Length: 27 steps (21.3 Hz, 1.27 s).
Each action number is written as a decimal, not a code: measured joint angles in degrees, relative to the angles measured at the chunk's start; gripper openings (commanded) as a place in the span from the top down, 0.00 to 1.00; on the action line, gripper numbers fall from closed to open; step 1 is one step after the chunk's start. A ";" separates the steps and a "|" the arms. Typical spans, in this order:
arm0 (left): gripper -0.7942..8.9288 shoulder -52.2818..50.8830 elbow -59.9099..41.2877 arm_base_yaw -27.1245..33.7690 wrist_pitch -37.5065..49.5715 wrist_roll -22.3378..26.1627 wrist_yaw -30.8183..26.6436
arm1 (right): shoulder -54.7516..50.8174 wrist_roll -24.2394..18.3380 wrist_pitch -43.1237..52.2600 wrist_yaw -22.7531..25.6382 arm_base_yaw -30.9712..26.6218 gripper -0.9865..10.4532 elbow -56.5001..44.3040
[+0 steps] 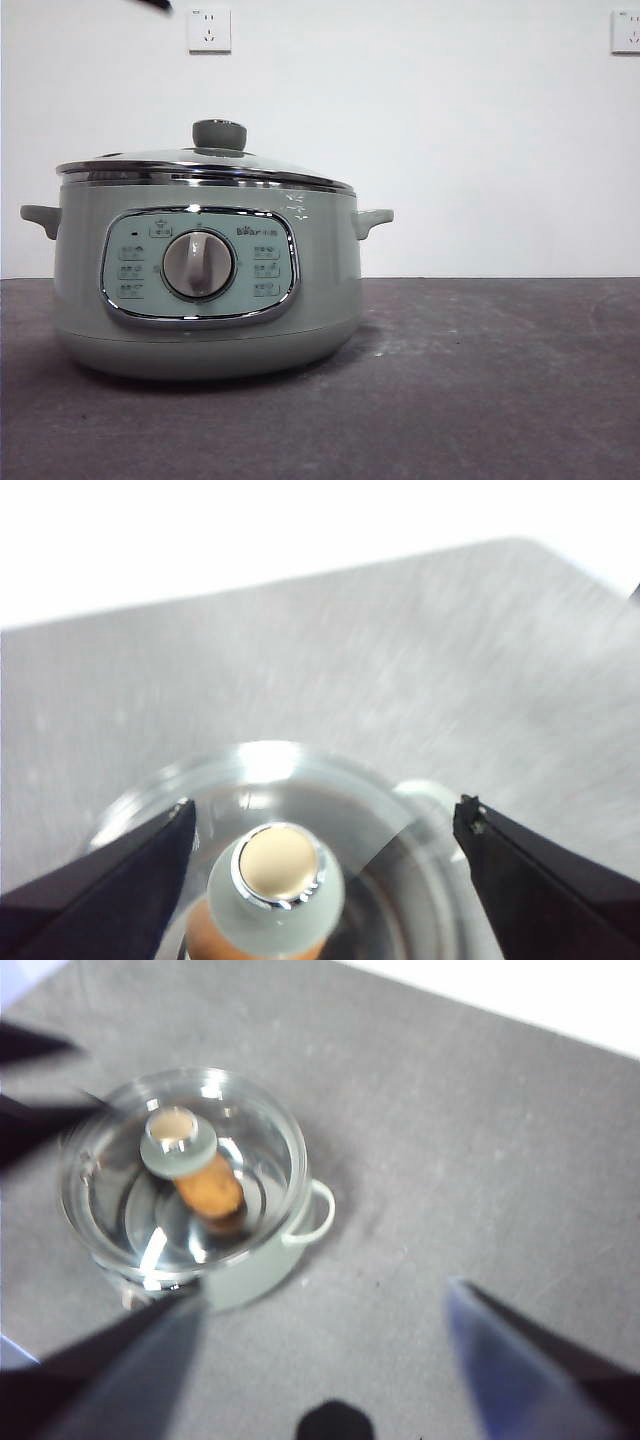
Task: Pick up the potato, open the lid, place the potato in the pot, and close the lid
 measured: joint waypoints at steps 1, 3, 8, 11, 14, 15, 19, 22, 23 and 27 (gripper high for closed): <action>0.67 -2.69 0.00 -0.46 -1.01 0.15 0.02 | -0.98 0.00 2.10 0.22 0.00 0.87 -2.49; 0.92 -7.52 0.00 -1.05 -4.02 1.81 0.02 | -3.82 0.00 8.13 2.80 0.00 0.92 -9.09; 0.93 -11.39 -0.07 -1.09 -14.40 6.03 -7.30 | -13.81 0.00 26.29 7.30 0.00 0.92 -29.88; 0.93 -13.77 -5.05 -1.64 -10.10 6.88 -7.48 | -21.00 0.00 37.66 7.30 0.00 0.92 -43.91; 0.93 -19.47 -14.51 -2.69 -3.63 6.60 -7.61 | -28.65 0.00 48.37 7.30 0.00 0.92 -57.68; 0.93 -20.90 -16.96 -2.95 -2.62 6.40 -7.63 | -30.40 0.00 50.58 7.28 0.00 0.92 -60.74; 0.93 -26.38 -25.40 -3.89 -0.37 5.44 -7.56 | -35.89 0.44 54.45 7.28 0.00 0.91 -69.61; 0.92 -28.13 -26.97 -4.57 -1.73 3.69 -7.45 | -36.57 1.99 52.59 7.74 0.00 0.91 -71.06; 0.92 -28.22 -26.86 -4.66 -1.68 2.89 -7.52 | -36.50 2.60 52.85 8.07 0.00 0.91 -71.06; 0.92 -27.98 -26.86 -4.68 -1.70 1.46 -7.65 | -36.44 3.56 52.85 8.61 0.00 0.91 -71.06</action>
